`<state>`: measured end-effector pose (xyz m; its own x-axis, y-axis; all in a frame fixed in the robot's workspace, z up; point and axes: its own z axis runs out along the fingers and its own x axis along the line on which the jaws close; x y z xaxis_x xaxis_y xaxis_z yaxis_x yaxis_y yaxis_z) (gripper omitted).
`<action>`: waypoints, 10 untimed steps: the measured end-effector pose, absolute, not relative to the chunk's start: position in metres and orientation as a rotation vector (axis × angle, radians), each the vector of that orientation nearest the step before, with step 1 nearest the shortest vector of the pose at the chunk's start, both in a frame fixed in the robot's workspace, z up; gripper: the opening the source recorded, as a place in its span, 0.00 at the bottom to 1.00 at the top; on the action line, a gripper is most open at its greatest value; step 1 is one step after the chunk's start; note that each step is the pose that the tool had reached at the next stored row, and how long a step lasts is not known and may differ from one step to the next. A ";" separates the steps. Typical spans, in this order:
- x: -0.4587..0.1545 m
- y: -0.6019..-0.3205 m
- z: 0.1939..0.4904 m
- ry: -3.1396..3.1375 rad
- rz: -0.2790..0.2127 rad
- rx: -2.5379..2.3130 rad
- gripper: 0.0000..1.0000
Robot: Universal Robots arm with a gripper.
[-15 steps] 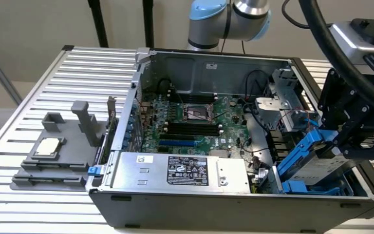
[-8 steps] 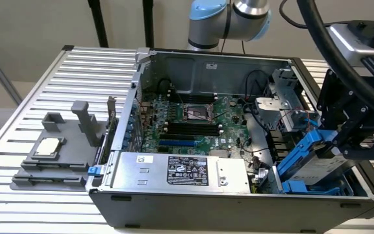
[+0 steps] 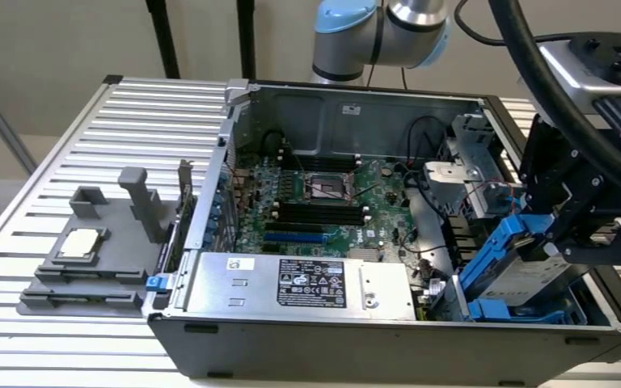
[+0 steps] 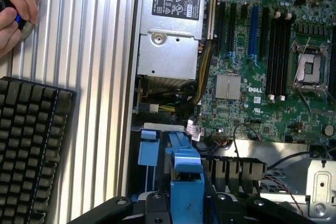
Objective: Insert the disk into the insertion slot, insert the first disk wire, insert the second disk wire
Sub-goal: 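Insert the disk into the insertion slot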
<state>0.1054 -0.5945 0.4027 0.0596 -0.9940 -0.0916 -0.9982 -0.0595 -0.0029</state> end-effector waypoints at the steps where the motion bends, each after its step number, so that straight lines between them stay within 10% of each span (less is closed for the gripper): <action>1: 0.105 -0.595 0.402 2.105 0.102 -2.237 0.32; 10: 0.105 -0.594 0.400 2.084 0.130 -2.223 0.33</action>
<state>0.1053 -0.5944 0.4002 0.0649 -0.9901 -0.1243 -0.9979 -0.0643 -0.0088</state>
